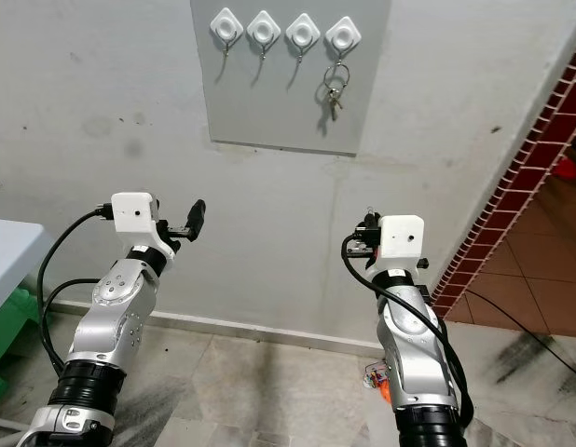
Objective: Hang keys on a hook
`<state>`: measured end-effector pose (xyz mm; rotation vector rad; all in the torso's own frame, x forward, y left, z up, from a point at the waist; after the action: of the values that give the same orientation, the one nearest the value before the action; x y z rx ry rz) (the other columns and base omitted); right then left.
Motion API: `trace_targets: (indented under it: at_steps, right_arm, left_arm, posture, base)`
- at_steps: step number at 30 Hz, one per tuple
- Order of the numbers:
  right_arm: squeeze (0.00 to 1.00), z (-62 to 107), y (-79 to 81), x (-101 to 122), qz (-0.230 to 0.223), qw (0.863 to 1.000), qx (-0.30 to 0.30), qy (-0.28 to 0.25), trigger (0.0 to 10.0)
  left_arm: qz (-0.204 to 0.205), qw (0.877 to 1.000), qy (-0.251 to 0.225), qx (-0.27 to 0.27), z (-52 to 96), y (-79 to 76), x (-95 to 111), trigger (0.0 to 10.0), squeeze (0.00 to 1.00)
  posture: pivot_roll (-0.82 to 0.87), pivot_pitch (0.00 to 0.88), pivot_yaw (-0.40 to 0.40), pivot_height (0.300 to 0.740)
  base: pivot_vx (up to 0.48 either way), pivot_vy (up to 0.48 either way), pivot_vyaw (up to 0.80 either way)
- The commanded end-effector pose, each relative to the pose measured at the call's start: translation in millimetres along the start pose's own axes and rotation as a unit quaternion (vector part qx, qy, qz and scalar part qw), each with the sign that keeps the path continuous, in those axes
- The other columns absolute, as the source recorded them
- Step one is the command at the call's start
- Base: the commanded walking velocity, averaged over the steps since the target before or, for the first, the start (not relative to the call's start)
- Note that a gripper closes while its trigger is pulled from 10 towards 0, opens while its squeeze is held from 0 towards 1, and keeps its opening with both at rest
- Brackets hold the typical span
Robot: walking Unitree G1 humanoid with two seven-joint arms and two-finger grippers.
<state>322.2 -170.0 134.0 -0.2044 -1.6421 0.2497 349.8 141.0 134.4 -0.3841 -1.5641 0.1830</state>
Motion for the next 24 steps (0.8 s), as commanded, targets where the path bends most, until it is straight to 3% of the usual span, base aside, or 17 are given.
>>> trace_targets:
  at_steps: [1, 24]
  right_arm:
    - [0.00, -2.4, 2.0, 1.9, 0.001, 1.000, 0.004, -0.004, 10.0]
    - [0.00, -2.2, 3.6, 0.7, 0.003, 1.000, 0.014, -0.003, 10.0]
  left_arm:
    - [-0.008, 1.000, -0.002, 0.004, 1.5, 2.2, 2.7, 10.0, 0.00]
    - [0.002, 1.000, -0.001, 0.008, 2.9, 2.0, 2.2, 10.0, 0.00]
  posture:
    - [0.07, 0.000, -0.003, 0.740]
    - [0.08, 0.000, -0.010, 0.740]
  base:
    - [0.296, 0.000, 0.00]
    - [0.295, 0.000, 0.00]
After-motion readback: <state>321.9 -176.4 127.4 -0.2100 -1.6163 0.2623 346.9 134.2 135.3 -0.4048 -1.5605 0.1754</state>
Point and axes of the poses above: a point about 5 cm out from each wrist's last joint towards the gripper, its own z axis pointing back from the gripper into the wrist, its own x axis along the axis of the wrist's last joint, y = z × x, the point moved 1 cm from there along -z, pointing out of the wrist towards the gripper, and after that the axes turned 14 degrees about z, right-handed, at the moved point
